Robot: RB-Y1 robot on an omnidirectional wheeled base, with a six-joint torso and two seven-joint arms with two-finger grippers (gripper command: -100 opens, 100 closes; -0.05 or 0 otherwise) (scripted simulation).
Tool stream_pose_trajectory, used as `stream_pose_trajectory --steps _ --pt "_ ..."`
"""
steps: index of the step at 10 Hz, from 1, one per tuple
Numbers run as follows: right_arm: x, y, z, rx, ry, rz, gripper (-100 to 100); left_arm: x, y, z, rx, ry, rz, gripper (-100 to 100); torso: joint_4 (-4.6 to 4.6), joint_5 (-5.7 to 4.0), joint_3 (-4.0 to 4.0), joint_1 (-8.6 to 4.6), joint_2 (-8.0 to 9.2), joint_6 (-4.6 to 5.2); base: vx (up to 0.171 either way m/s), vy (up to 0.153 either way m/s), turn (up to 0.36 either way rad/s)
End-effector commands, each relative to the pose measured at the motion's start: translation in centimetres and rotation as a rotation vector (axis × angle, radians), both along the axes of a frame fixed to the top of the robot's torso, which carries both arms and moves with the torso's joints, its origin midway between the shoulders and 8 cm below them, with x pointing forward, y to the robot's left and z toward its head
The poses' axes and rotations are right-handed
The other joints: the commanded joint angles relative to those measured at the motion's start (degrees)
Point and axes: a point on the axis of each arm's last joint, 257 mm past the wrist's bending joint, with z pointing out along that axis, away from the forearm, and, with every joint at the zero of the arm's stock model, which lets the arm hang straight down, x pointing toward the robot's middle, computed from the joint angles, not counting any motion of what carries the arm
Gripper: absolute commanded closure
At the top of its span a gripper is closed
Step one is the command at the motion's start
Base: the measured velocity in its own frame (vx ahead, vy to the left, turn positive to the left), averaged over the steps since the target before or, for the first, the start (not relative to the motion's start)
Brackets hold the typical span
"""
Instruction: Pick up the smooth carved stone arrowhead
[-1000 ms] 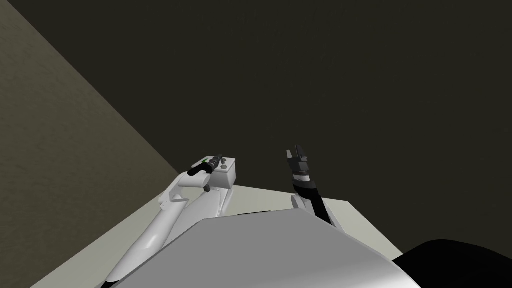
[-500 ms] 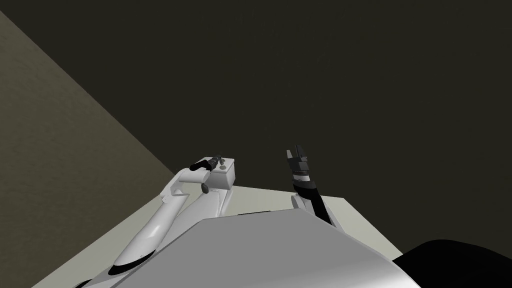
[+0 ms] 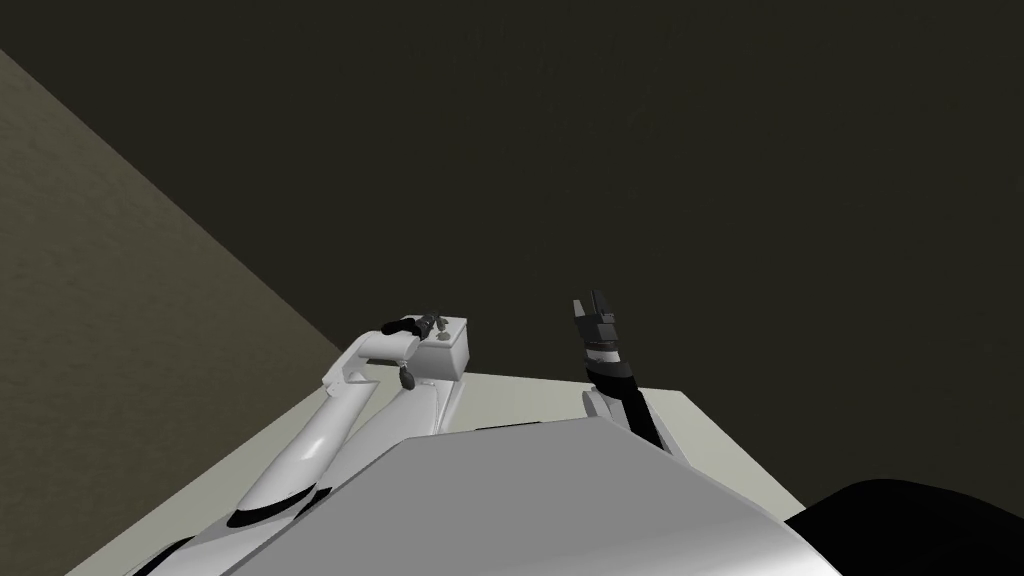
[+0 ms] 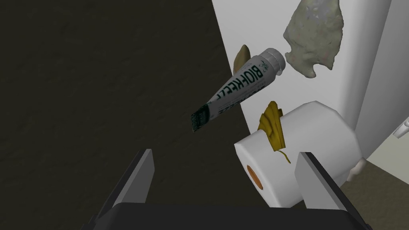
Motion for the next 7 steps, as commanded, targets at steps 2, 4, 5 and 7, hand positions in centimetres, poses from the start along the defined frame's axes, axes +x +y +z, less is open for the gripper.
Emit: stream_pose_trajectory --steps 2,4,5,7 --pt "0.0 0.0 0.0 0.0 0.0 0.0 0 -0.3 1.3 -0.8 0.013 0.065 0.029 -100 0.0 0.0 -0.01 0.0 -0.01 0.03 0.0 0.008 -0.078" --pt "0.0 0.0 0.0 0.0 0.0 0.0 0 -0.6 2.6 -1.4 0.023 0.122 0.056 -100 0.0 0.0 -0.01 0.03 -0.01 0.02 0.0 0.013 -0.073" --pt "0.0 0.0 0.0 0.0 0.0 0.0 0 -0.5 3.6 -1.5 0.033 0.153 0.074 -100 0.0 0.01 -0.01 0.02 -0.01 0.01 0.002 0.012 -0.112" --pt "0.0 0.0 0.0 0.0 0.0 0.0 0 -1.0 4.8 -2.2 0.038 0.213 0.102 -100 -0.01 0.01 -0.01 0.02 -0.02 0.0 0.003 0.012 -0.095"
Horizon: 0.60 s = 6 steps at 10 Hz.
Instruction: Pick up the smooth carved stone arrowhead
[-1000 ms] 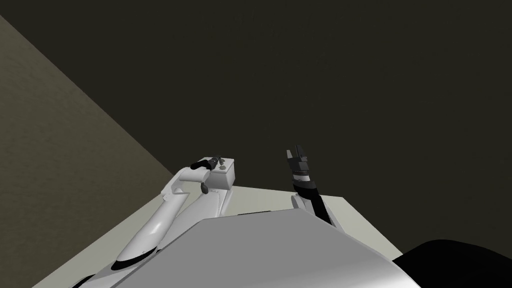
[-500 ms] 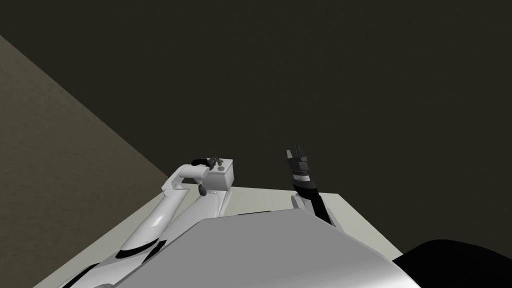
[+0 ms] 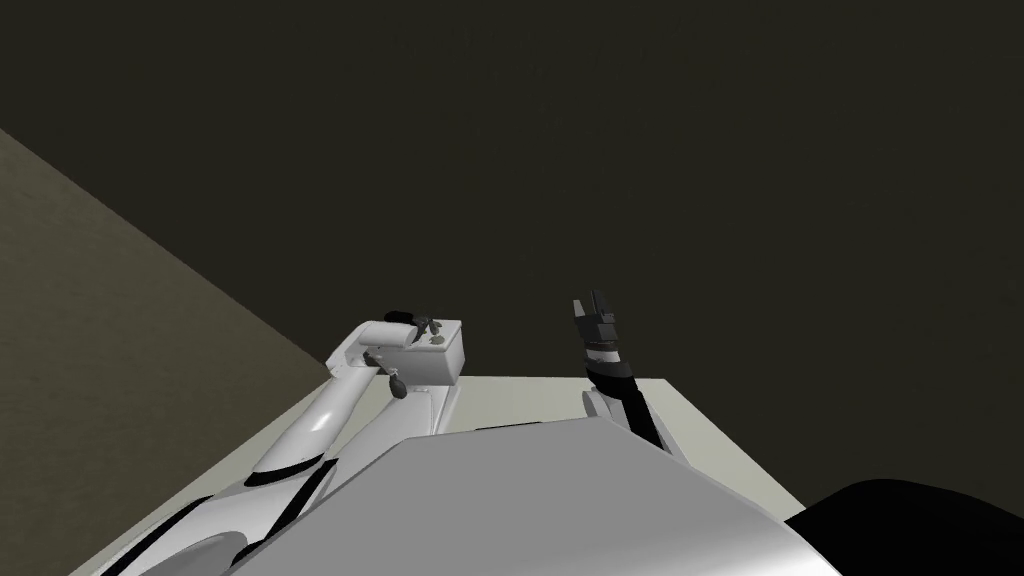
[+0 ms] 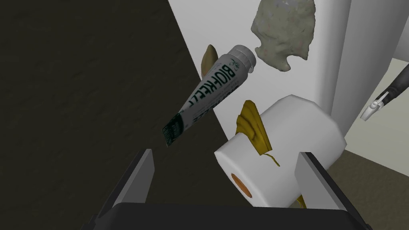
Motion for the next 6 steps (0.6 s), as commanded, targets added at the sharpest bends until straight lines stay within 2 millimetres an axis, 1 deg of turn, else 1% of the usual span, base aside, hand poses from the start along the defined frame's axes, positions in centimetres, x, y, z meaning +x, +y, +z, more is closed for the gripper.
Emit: stream_pose_trajectory --steps 1,2,3,4,5,6 --pt "0.0 0.0 0.0 0.0 0.0 0.0 0 -0.6 0.7 -0.7 0.001 0.044 0.019 -100 0.0 0.0 0.0 0.0 0.0 0.0 0.005 0.013 -0.049" --pt "0.0 0.0 0.0 0.0 0.0 0.0 0 -0.8 1.6 -1.0 0.005 0.082 0.04 -100 0.0 0.01 0.0 0.01 0.0 -0.04 0.007 0.013 -0.083" --pt "0.0 0.0 0.0 0.0 0.0 0.0 0 -1.1 1.7 -1.2 0.003 0.097 0.045 -100 0.0 0.0 0.0 0.01 -0.01 -0.01 0.008 0.012 -0.065" --pt "0.0 0.0 0.0 0.0 0.0 0.0 0 -1.5 2.6 -1.6 0.004 0.14 0.067 -100 -0.01 0.01 0.0 0.0 -0.01 -0.03 0.01 0.009 -0.093" --pt "0.0 0.0 0.0 0.0 0.0 0.0 0 -1.7 2.6 -1.7 0.003 0.148 0.07 -100 -0.01 0.0 -0.01 -0.01 -0.02 -0.02 0.008 0.01 -0.063" --pt "0.0 0.0 0.0 0.0 0.0 0.0 0 -2.2 3.4 -2.2 0.001 0.195 0.093 -100 -0.01 0.0 -0.01 -0.01 -0.01 -0.03 0.01 0.009 -0.115"
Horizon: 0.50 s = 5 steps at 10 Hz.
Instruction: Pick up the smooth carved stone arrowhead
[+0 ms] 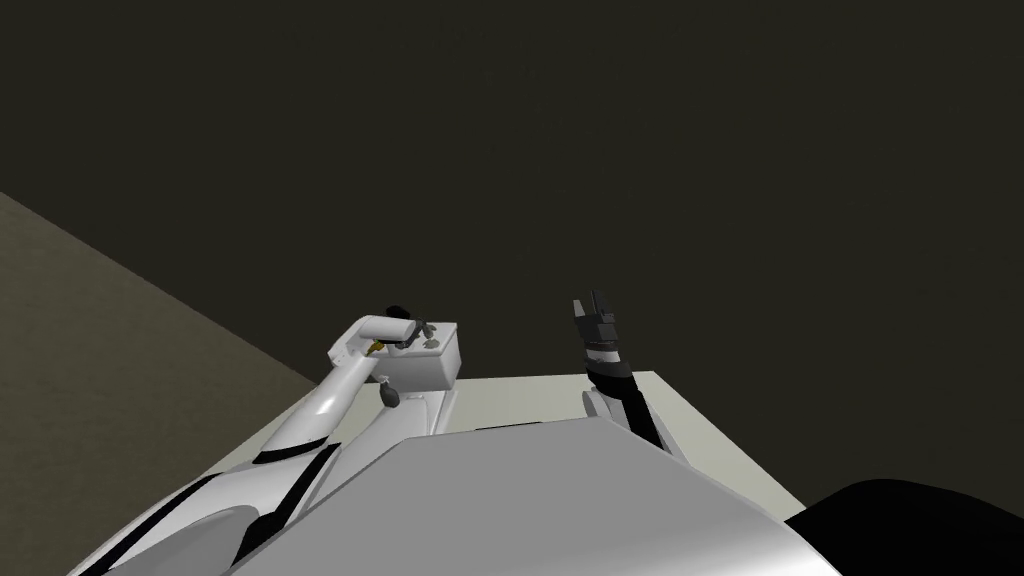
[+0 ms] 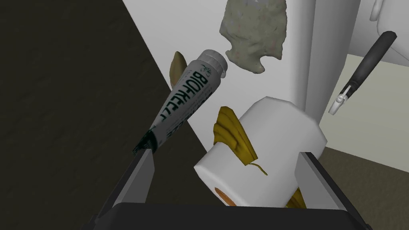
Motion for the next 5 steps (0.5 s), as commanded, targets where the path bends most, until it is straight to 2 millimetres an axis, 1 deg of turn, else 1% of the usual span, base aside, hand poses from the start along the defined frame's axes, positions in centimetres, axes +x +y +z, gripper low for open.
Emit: stream_pose_trajectory --steps 1,2,4,5 --pt "0.0 0.0 0.0 0.0 0.0 0.0 0 -0.5 0.4 -0.4 -0.002 0.032 0.014 -100 0.0 0.0 0.0 0.0 0.0 0.0 0.009 0.012 -0.066" --pt "0.0 0.0 0.0 0.0 0.0 0.0 0 -1.2 1.1 -1.0 -0.007 0.081 0.037 -100 0.0 0.01 0.0 0.01 0.01 -0.03 0.012 0.014 -0.098" --pt "0.0 0.0 0.0 0.0 0.0 0.0 0 -2.3 2.0 -1.9 -0.019 0.16 0.069 -100 -0.01 0.01 -0.02 0.02 -0.04 0.0 0.029 0.018 -0.173" --pt "0.0 0.0 0.0 0.0 0.0 0.0 0 -2.7 2.2 -2.3 -0.022 0.175 0.077 -100 -0.02 0.01 -0.05 0.03 -0.09 -0.01 0.027 0.019 -0.045"
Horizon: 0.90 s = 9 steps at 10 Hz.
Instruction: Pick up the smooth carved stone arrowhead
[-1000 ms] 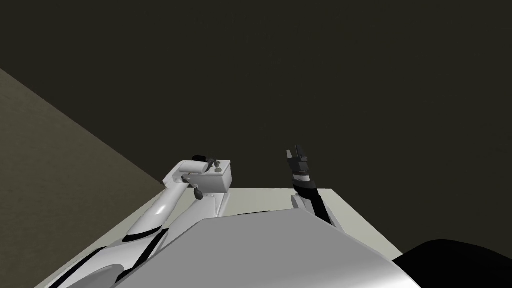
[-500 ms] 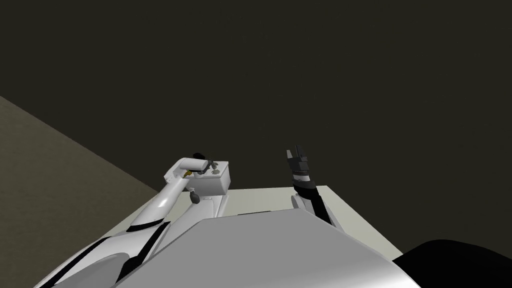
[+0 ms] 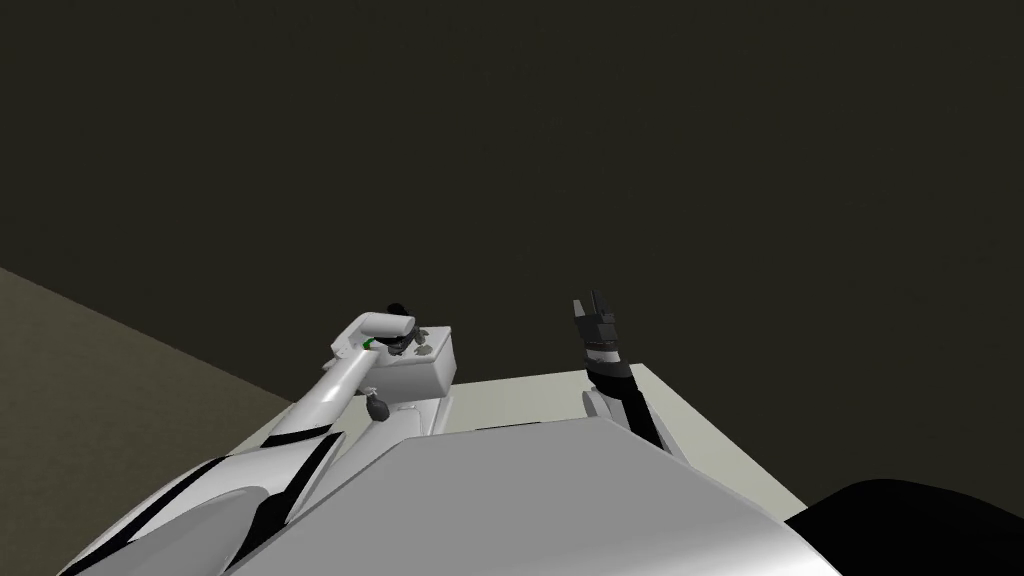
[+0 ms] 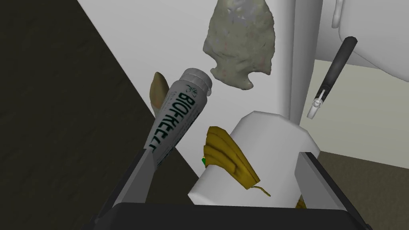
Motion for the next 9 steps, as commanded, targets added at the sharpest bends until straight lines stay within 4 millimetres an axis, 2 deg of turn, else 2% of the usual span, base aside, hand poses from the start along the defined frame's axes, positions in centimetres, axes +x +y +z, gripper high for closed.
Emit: stream_pose_trajectory --steps 1,5,6,7,8,9 --pt "0.0 0.0 0.0 0.0 0.0 0.0 0 -1.1 0.6 -1.0 -0.013 0.061 0.025 -100 0.0 0.0 0.0 0.0 0.0 0.0 0.026 0.015 -0.084" --pt "0.0 0.0 0.0 0.0 0.0 0.0 0 -4.5 0.8 -4.6 -0.062 0.221 0.074 -100 -0.03 0.0 -0.06 -0.03 -0.11 0.01 0.049 0.015 -0.127" --pt "0.0 0.0 0.0 0.0 0.0 0.0 0 -6.2 0.1 -6.8 -0.09 0.288 0.083 -100 -0.03 0.0 -0.06 -0.03 -0.11 0.01 0.098 0.036 -0.157" --pt "0.0 0.0 0.0 0.0 0.0 0.0 0 -6.9 -0.3 -7.9 -0.102 0.315 0.083 -100 -0.05 0.01 -0.13 0.04 -0.22 0.02 0.11 0.033 -0.109" --pt "0.0 0.0 0.0 0.0 0.0 0.0 0 -6.3 0.2 -7.2 -0.093 0.294 0.083 -100 -0.07 0.02 -0.17 0.04 -0.29 0.0 0.044 0.011 -0.014" --pt "0.0 0.0 0.0 0.0 0.0 0.0 0 -6.3 0.1 -7.4 -0.094 0.298 0.082 0 -0.03 -0.01 -0.08 -0.03 -0.13 -0.01 0.008 0.003 0.002"
